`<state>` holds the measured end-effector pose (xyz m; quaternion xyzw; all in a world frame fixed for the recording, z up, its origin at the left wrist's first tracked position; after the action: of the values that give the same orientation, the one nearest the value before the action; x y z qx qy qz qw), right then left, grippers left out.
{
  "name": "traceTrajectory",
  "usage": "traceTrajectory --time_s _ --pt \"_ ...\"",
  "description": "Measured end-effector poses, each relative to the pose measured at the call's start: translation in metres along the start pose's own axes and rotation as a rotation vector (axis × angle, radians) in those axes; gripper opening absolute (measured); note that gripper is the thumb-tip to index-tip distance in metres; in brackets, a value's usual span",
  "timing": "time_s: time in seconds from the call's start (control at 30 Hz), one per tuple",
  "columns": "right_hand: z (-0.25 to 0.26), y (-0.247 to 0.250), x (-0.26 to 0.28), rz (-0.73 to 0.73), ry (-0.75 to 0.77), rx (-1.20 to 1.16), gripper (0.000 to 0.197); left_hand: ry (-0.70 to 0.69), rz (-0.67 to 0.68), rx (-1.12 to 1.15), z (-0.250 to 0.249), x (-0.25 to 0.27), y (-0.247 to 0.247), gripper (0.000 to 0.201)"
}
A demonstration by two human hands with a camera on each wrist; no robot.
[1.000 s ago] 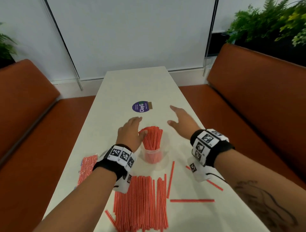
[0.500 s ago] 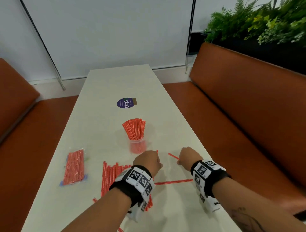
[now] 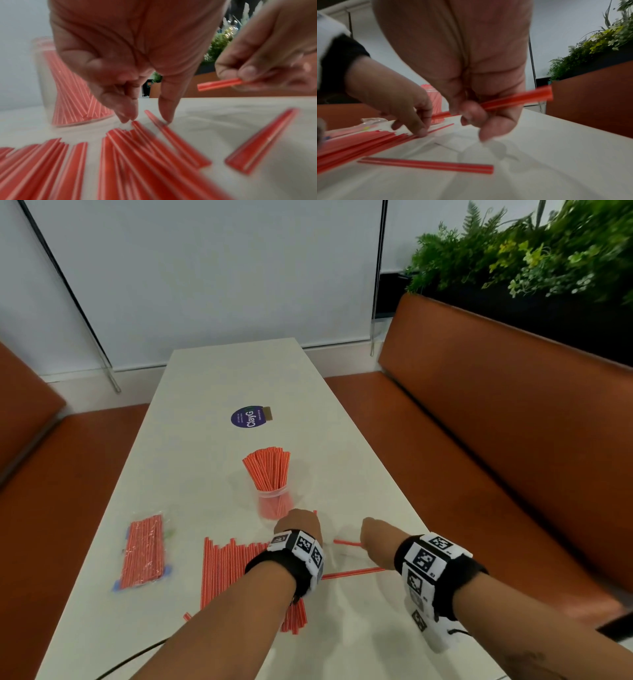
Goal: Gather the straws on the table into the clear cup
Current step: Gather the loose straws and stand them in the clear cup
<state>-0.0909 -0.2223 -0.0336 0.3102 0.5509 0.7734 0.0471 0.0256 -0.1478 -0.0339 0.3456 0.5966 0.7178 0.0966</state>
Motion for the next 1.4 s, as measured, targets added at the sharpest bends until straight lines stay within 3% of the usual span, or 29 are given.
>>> traceTrajectory --time_s 0.13,0.27,0.47,0.57,0.63,0.77,0.87,0.97,1.03,1.13,1.27,1.4 --pt "0.006 -0.007 0.012 0.016 0.065 -0.083 0.038 -0.015 -0.014 -0.014 -0.007 0.0 -0.002 0.032" --pt "0.009 -0.017 0.004 0.052 0.064 -0.002 0.036 -0.034 -0.007 0.026 -0.006 -0.001 -0.005 0.03" --pt "0.015 -0.019 -0.005 0.155 0.057 0.1 0.029 0.005 0.143 0.148 -0.003 -0.001 -0.013 0.034" --pt "0.015 -0.014 -0.003 0.182 0.064 0.118 0.028 -0.009 0.194 0.334 -0.003 0.002 -0.004 0.03" --pt "0.013 -0.001 0.001 0.175 0.076 0.104 0.029 -0.02 0.153 0.491 -0.003 0.007 0.014 0.021" --pt "0.003 0.039 -0.001 0.018 0.047 -0.117 0.029 -0.131 -0.052 0.754 0.01 0.018 0.057 0.033" --pt "0.007 0.071 -0.011 -0.172 0.059 -0.286 0.03 -0.195 -0.192 0.893 0.027 0.018 0.086 0.024" --pt "0.03 0.097 -0.032 -0.365 0.116 -0.527 0.033 -0.112 -0.326 0.98 0.051 0.008 0.103 0.016" --pt "0.049 0.111 -0.049 -0.543 0.158 -0.545 0.041 -0.067 -0.376 0.993 0.066 -0.004 0.106 0.015" --pt "0.083 0.124 -0.063 -0.733 0.29 -0.612 0.03 0.0 -0.423 0.948 0.08 -0.018 0.11 0.016" --pt "0.109 0.118 -0.083 -0.673 0.346 -0.529 0.025 0.073 -0.423 0.832 0.085 -0.036 0.105 0.02" --pt "0.116 0.098 -0.095 -0.412 0.24 -0.338 0.024 0.101 -0.34 0.713 0.087 -0.049 0.089 0.024"
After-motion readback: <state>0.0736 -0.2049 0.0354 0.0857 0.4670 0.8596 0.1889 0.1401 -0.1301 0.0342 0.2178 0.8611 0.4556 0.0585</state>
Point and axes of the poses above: each hand's wrist, its own x-axis away from the middle knuckle, its own y-axis out of the back of the hand, z = x × y, the point moved 2 cm from there along -x, towards the middle knuckle, and after that the axes turned 10 degrees about y, right-handed, at the moved point
